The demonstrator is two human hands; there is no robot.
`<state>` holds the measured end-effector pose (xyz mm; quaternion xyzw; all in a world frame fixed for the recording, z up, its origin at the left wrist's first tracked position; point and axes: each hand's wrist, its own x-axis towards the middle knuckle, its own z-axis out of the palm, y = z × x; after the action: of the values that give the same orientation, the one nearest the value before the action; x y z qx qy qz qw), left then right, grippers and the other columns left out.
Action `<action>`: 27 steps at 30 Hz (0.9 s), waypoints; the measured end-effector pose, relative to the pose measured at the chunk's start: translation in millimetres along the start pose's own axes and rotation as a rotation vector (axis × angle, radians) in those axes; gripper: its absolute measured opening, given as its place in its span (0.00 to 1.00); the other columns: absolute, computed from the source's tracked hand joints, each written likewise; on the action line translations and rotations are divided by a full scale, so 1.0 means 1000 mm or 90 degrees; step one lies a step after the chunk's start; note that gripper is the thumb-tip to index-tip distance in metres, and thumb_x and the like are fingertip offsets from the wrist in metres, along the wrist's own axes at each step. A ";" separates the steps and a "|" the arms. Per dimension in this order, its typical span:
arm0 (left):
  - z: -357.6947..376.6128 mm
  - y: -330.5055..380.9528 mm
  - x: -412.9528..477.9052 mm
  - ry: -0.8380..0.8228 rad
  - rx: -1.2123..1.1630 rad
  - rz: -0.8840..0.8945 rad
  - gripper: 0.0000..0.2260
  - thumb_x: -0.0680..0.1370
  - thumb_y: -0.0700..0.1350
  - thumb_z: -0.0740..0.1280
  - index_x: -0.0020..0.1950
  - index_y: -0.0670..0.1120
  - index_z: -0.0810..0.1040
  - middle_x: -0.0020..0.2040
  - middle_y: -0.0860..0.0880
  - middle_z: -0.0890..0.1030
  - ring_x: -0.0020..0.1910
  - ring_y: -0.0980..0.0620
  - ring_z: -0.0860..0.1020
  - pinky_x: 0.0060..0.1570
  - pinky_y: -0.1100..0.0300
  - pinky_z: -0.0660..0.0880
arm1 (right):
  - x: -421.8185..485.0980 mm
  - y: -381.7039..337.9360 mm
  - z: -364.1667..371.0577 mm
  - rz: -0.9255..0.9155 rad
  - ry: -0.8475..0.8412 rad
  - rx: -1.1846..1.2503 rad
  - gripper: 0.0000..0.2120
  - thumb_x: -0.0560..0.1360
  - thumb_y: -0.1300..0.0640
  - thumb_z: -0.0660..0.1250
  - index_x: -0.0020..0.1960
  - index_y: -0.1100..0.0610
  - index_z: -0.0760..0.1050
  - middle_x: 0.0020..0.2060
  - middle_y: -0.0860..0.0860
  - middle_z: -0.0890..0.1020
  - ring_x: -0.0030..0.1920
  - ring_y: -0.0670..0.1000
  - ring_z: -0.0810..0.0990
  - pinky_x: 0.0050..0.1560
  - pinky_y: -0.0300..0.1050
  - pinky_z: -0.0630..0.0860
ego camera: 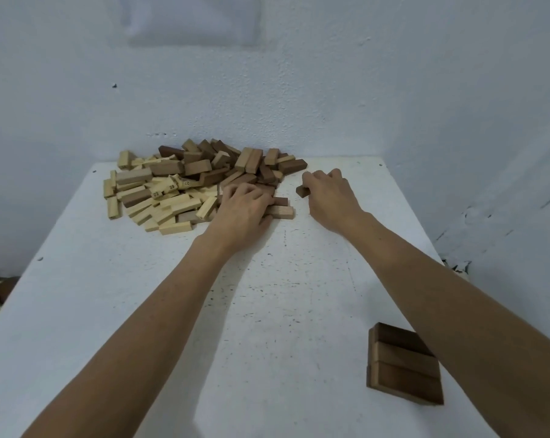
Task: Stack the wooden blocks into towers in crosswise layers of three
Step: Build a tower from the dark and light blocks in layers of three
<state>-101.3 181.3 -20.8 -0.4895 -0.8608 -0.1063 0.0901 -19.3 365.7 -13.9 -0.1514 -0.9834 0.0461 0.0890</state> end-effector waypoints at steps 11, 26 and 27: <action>-0.008 0.023 -0.049 -0.016 -0.038 0.010 0.12 0.80 0.47 0.64 0.62 0.47 0.77 0.60 0.50 0.80 0.64 0.46 0.72 0.61 0.52 0.58 | -0.047 -0.009 -0.011 -0.013 -0.073 0.215 0.22 0.76 0.70 0.55 0.62 0.57 0.79 0.58 0.54 0.80 0.58 0.57 0.76 0.55 0.45 0.72; -0.039 0.029 -0.176 0.021 -0.194 -0.050 0.13 0.73 0.43 0.71 0.57 0.51 0.83 0.60 0.51 0.79 0.53 0.52 0.80 0.57 0.52 0.70 | -0.131 -0.109 -0.036 -0.123 -0.202 0.230 0.17 0.79 0.62 0.58 0.62 0.53 0.80 0.56 0.51 0.82 0.55 0.51 0.78 0.54 0.45 0.74; -0.039 0.030 -0.183 0.028 -0.214 -0.064 0.14 0.73 0.43 0.72 0.58 0.51 0.83 0.61 0.50 0.78 0.53 0.51 0.79 0.56 0.50 0.73 | -0.137 -0.114 -0.035 -0.121 -0.194 0.227 0.17 0.78 0.61 0.58 0.61 0.52 0.80 0.53 0.51 0.82 0.53 0.52 0.78 0.52 0.45 0.74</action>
<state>18.6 34.7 -27.9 -0.4514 -0.8522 -0.2637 0.0206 83.0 217.5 11.2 -0.0316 -0.9716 0.2326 -0.0307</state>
